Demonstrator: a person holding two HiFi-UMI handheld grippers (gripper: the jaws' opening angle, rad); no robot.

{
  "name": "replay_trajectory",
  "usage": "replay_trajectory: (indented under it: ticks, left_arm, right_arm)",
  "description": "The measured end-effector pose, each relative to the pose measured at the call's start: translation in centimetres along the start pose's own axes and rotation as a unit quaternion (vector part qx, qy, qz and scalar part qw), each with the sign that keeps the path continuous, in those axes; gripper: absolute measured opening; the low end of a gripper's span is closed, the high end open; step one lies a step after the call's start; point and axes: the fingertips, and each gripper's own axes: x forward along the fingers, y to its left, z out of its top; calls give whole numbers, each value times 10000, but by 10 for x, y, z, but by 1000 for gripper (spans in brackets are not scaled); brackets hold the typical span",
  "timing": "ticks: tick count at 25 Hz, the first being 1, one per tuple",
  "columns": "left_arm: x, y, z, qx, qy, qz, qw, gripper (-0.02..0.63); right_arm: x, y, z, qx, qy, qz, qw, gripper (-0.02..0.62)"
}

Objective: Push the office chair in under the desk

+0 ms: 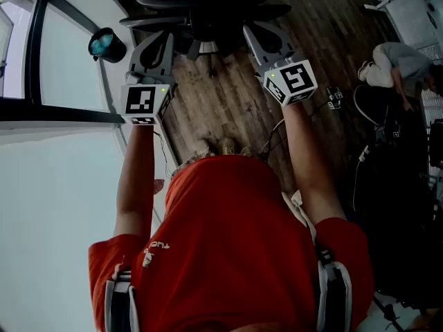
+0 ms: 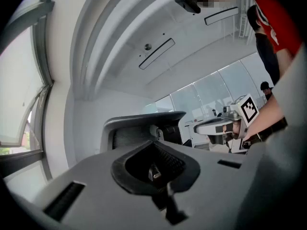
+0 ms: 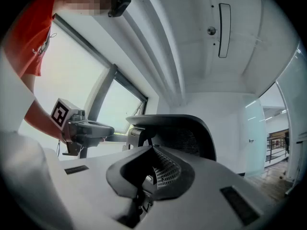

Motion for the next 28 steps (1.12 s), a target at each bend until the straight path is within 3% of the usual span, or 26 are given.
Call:
replay_trajectory:
  ticks: [10,16,21,28]
  left_arm:
    - [-5,10,-2,324,49,-12,9995,14]
    - [-5,25,-16,798,534,-62,9954,14]
    - [2,47,-31,1440,940,-158,9850,28]
    - [15,74,-53,2505,1312,-481,9580,158]
  right_arm:
    - [0,6,-2,-392,57,64,9992,26]
    - [2,-1,-8,-860,507,116,9949,31]
    - [-2,-19,-14,-1284,1002,23,9866,49]
    - [-6,-38,-29,-1667,1678,-48,9716,142]
